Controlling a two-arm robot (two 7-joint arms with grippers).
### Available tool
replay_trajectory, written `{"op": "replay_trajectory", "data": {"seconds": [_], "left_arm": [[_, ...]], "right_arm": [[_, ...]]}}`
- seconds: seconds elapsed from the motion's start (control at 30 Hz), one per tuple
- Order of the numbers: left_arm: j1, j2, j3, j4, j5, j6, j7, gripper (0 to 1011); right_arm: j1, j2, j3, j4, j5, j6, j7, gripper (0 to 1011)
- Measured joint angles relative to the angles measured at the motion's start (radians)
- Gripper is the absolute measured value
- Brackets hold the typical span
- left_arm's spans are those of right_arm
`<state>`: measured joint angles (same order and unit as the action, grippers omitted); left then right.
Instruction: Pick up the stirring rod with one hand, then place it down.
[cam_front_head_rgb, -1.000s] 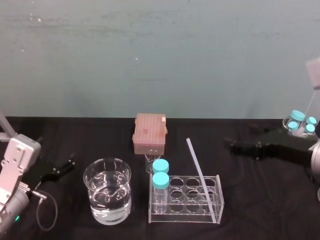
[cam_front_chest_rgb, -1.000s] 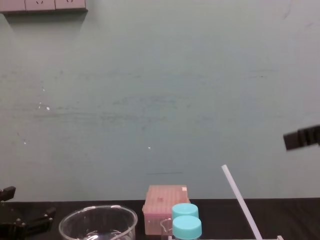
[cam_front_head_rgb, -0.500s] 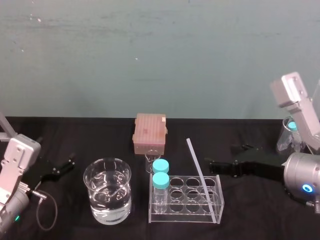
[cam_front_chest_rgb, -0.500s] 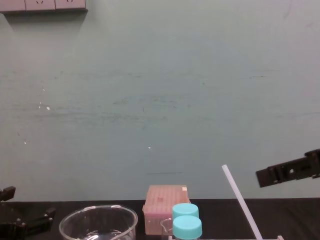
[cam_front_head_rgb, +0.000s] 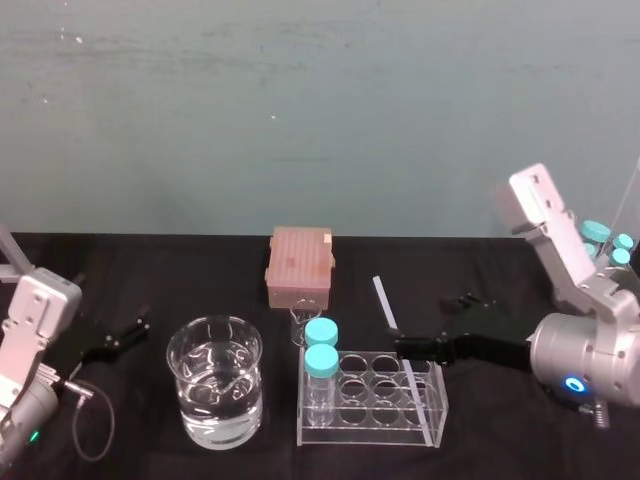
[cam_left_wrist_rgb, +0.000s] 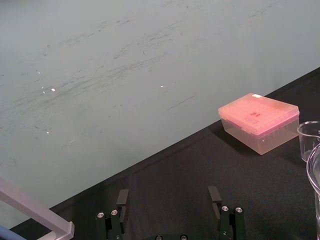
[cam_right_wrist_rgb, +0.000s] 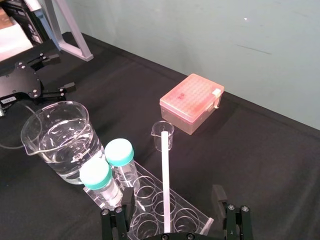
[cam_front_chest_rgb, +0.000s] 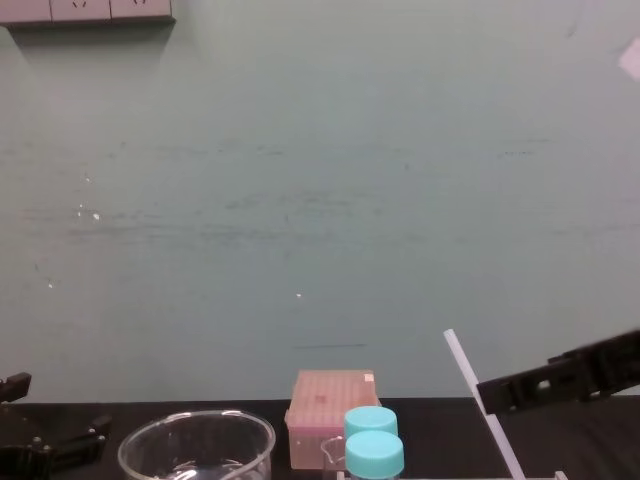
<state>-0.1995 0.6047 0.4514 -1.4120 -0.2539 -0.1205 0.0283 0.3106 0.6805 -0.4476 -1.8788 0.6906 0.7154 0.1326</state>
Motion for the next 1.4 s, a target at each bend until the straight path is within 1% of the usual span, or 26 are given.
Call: {"op": "replay_trajectory", "data": {"seconds": [0.17, 0.37, 0.57, 0.77, 1.2, 1.4], "left_arm": [[0.0, 0.0, 0.0, 0.0, 0.0, 0.0, 0.0, 1005], [0.0, 0.0, 0.0, 0.0, 0.0, 0.0, 0.0, 1005], [0.0, 0.0, 0.0, 0.0, 0.0, 0.0, 0.0, 1005], [0.0, 0.0, 0.0, 0.0, 0.0, 0.0, 0.0, 1005], [0.0, 0.0, 0.0, 0.0, 0.0, 0.0, 0.0, 1005], [0.0, 0.0, 0.0, 0.0, 0.0, 0.0, 0.0, 1005]], "right_arm": [[0.016, -0.023, -0.019, 0.021, -0.03, -0.001, 0.008, 1003], [0.027, -0.046, -0.029, 0.037, -0.056, 0.0, 0.01, 1003], [0.032, -0.074, -0.039, 0.057, -0.09, -0.013, 0.01, 1003], [0.035, -0.093, -0.049, 0.081, -0.119, -0.023, 0.015, 1003], [0.03, -0.121, -0.053, 0.104, -0.168, -0.043, 0.026, 1003], [0.027, -0.128, -0.05, 0.109, -0.181, -0.049, 0.027, 1003]]}}
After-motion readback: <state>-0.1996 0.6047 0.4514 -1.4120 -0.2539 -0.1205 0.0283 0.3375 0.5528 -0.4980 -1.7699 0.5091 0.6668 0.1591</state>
